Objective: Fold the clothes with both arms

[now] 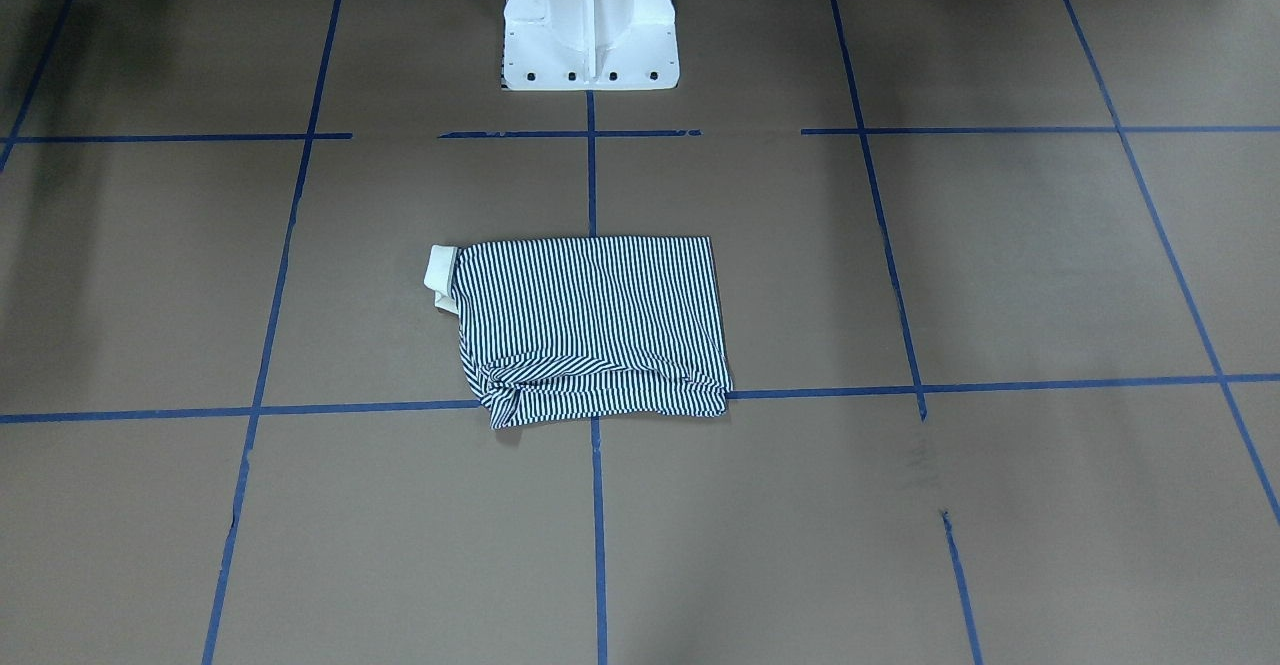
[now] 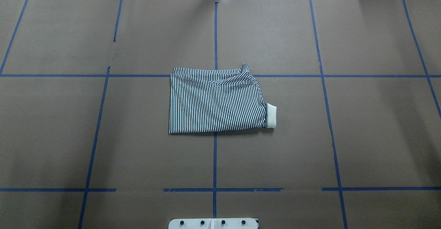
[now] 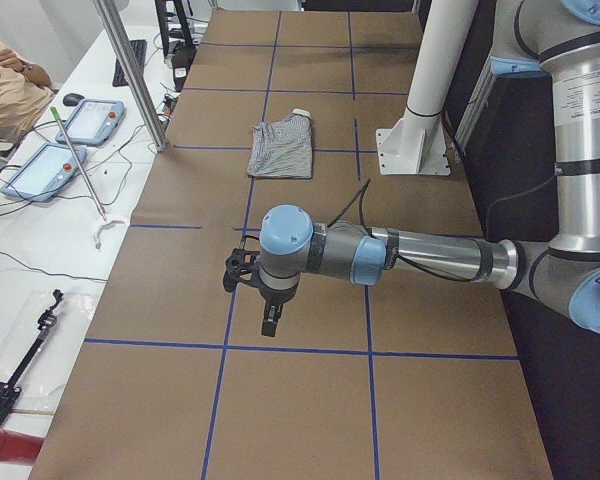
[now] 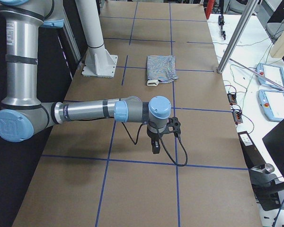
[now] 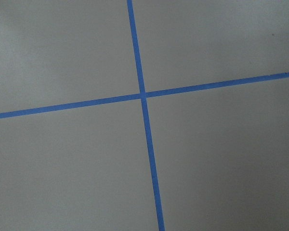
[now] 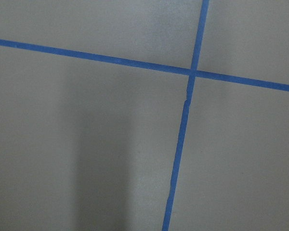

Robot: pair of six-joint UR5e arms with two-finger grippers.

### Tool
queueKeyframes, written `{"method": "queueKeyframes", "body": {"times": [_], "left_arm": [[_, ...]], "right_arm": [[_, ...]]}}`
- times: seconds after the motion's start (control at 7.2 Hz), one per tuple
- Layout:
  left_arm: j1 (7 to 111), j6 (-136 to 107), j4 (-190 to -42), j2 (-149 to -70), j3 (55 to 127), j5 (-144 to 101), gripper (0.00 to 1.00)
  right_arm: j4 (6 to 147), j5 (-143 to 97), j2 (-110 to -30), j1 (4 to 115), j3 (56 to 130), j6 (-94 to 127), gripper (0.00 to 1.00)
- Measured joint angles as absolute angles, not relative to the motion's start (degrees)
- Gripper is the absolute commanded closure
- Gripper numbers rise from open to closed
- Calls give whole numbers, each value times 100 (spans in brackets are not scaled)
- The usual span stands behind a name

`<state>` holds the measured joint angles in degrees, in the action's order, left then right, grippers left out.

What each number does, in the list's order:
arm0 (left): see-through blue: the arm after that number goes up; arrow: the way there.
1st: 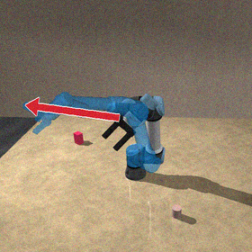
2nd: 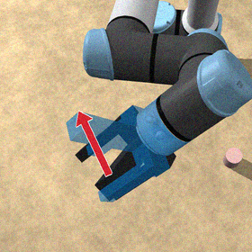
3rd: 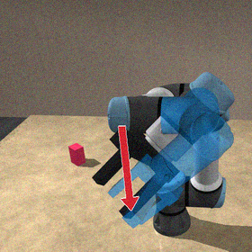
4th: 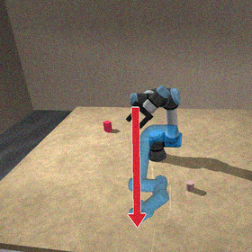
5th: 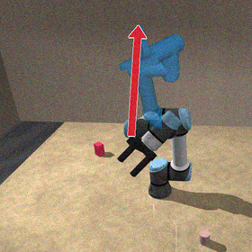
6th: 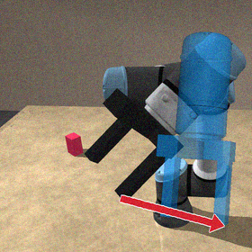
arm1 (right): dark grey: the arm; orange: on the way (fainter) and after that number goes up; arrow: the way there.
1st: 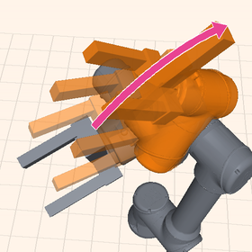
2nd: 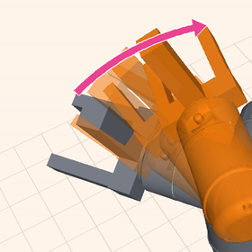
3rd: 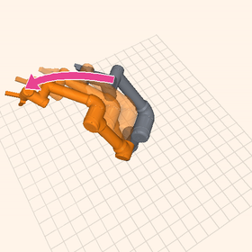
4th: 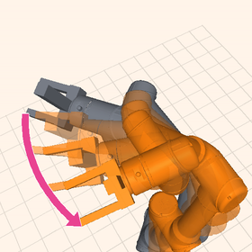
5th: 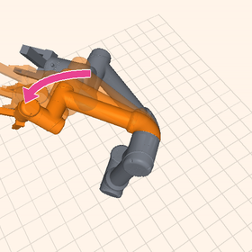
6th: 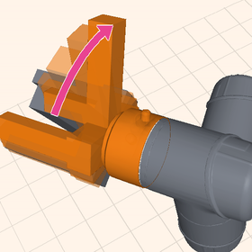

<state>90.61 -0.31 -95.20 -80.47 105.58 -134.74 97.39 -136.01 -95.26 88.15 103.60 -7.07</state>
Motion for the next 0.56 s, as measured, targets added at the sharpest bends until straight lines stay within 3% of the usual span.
{"method": "queueKeyframes", "body": {"times": [0.56], "left_arm": [[9061, -59, -9527, -8056, 10600, -13474, 0]], "right_arm": [[9738, -13611, -9516, 8814, 10511, -705, 0]]}}
